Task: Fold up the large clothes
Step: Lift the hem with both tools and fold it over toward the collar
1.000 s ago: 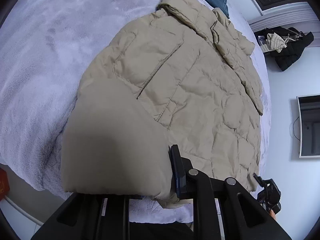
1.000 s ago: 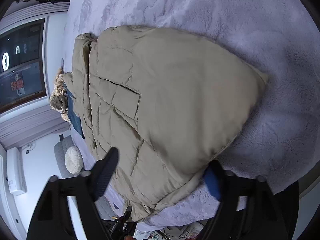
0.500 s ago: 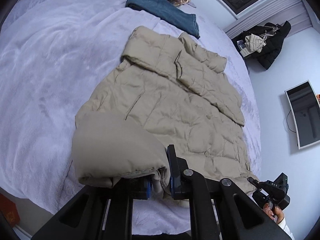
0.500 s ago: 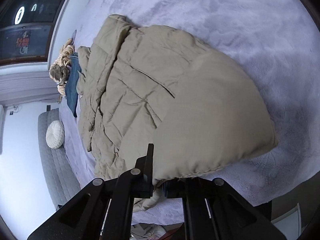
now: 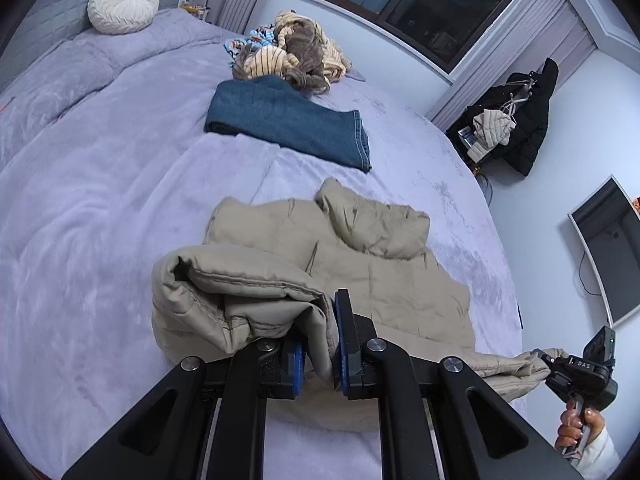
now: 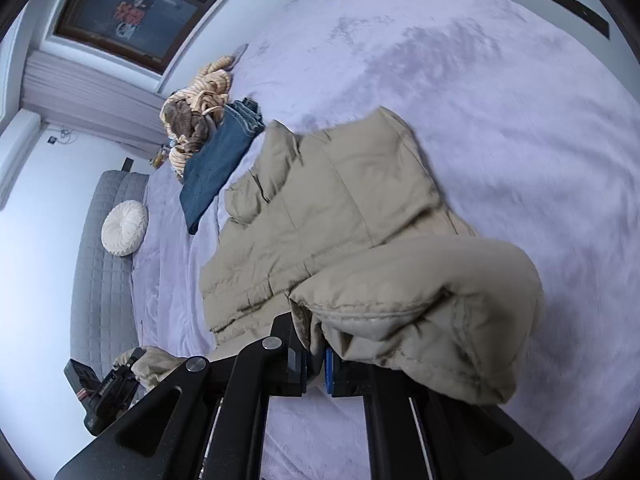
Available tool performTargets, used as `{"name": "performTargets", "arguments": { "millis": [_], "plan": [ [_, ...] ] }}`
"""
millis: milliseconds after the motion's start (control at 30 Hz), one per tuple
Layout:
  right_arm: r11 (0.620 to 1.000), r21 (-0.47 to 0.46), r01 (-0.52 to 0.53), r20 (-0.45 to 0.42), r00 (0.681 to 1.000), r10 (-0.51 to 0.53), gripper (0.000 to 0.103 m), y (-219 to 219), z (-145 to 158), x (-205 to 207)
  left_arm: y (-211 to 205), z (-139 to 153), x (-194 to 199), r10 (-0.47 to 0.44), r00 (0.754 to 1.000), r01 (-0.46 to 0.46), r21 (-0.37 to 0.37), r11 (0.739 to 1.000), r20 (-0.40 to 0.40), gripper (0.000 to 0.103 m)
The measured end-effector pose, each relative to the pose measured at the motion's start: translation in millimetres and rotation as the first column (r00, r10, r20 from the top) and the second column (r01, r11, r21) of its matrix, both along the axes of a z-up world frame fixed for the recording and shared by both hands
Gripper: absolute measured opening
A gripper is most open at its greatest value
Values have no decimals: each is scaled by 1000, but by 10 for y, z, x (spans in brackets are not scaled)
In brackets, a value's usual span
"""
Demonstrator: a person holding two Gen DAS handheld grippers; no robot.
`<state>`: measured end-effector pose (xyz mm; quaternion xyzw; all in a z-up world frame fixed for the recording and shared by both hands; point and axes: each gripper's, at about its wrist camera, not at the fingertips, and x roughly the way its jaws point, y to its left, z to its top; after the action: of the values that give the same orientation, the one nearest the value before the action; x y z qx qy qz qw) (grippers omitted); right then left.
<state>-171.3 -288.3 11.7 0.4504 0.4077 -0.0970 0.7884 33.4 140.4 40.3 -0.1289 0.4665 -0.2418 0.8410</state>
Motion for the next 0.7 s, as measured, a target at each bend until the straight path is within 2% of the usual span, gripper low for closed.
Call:
{"name": "performTargets", "arguments": {
  "millis": [133,267,433,600,700],
  "plan": [
    [995,-61,-75,-2,997,75,6,-261,128,656,-263,32,436,49,998,-50,31,998,35,14],
    [985,-115,-132,-48,991,127,6,-453,30,1292,-496,-135,882,85,996,-87,76,993,34,14],
    [988,-106,-108,-107,990,97,6,-626,-387,1780,-731,-635,1407,60,998,-58,138,989,-14,14],
    [996,-75,-46,-142,989,35,6,-766,-847,2030,-968,-1140,1814,39,997,-24,205,979,-69,14],
    [998,-63,-30,-165,986,19,6,-824,-1101,2173,-1020,-1410,1980,45,994,-23,219,975,-98,14]
  ]
}}
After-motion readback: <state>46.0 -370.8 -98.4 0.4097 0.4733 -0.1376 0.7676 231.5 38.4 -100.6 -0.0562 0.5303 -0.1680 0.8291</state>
